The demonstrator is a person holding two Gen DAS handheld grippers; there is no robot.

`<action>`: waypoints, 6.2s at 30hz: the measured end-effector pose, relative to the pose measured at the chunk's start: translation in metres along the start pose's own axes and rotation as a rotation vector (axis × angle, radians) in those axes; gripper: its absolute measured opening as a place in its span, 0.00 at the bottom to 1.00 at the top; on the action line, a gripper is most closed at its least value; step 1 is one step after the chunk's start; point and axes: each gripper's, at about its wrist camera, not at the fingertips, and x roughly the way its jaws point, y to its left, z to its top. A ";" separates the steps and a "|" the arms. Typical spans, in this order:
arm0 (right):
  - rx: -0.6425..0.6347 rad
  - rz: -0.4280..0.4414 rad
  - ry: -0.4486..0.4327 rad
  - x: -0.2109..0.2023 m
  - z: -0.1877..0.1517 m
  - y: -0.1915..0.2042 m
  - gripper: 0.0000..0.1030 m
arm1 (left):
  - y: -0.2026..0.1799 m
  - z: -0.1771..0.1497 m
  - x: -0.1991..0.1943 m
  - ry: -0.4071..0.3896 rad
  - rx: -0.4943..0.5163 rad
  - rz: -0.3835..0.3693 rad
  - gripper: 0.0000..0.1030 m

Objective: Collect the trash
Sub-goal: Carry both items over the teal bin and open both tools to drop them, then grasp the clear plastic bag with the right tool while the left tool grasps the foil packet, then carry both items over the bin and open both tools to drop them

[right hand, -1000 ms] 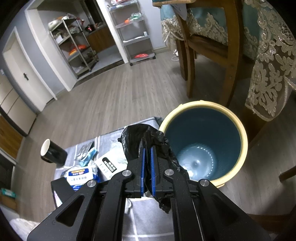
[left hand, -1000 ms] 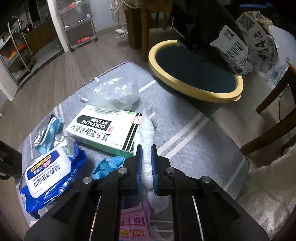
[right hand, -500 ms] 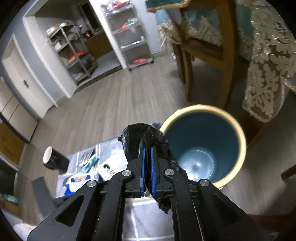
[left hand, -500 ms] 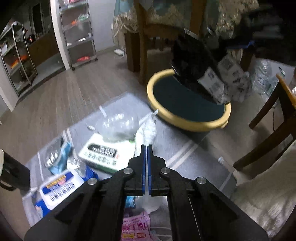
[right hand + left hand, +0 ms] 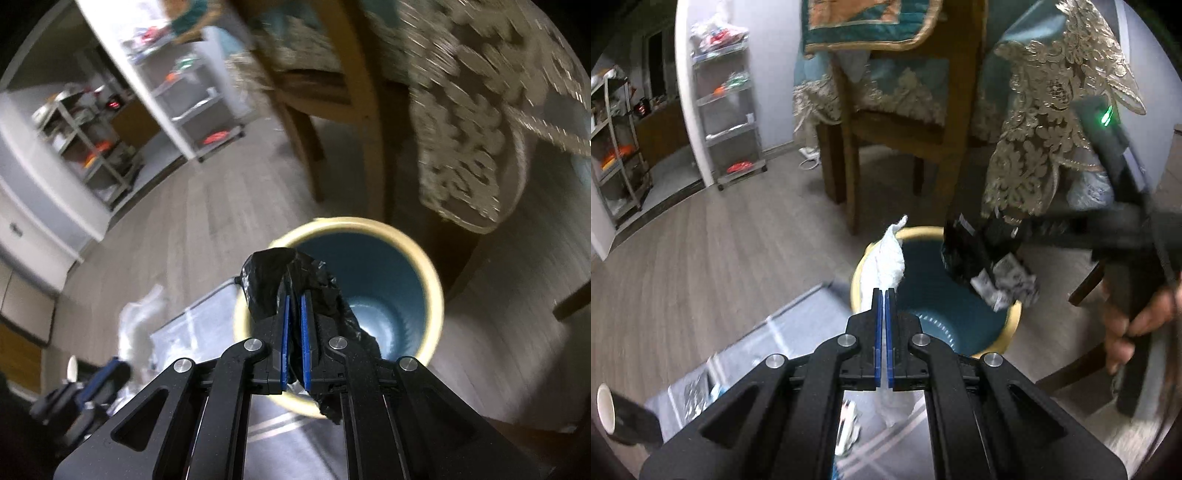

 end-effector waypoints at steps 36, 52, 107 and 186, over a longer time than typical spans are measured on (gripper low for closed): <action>0.115 0.025 0.007 0.036 0.024 -0.018 0.44 | -0.005 0.018 0.088 0.052 -0.023 0.038 0.55; -0.023 0.020 -0.077 -0.016 0.026 0.042 0.91 | 0.048 -0.006 0.006 -0.013 -0.127 0.129 0.89; -0.385 0.023 0.269 0.153 -0.107 0.212 0.77 | 0.237 -0.159 -0.026 0.264 -0.288 0.307 0.94; 0.046 -0.162 0.185 0.050 0.013 -0.006 0.31 | 0.047 -0.005 0.058 0.187 -0.044 -0.002 0.66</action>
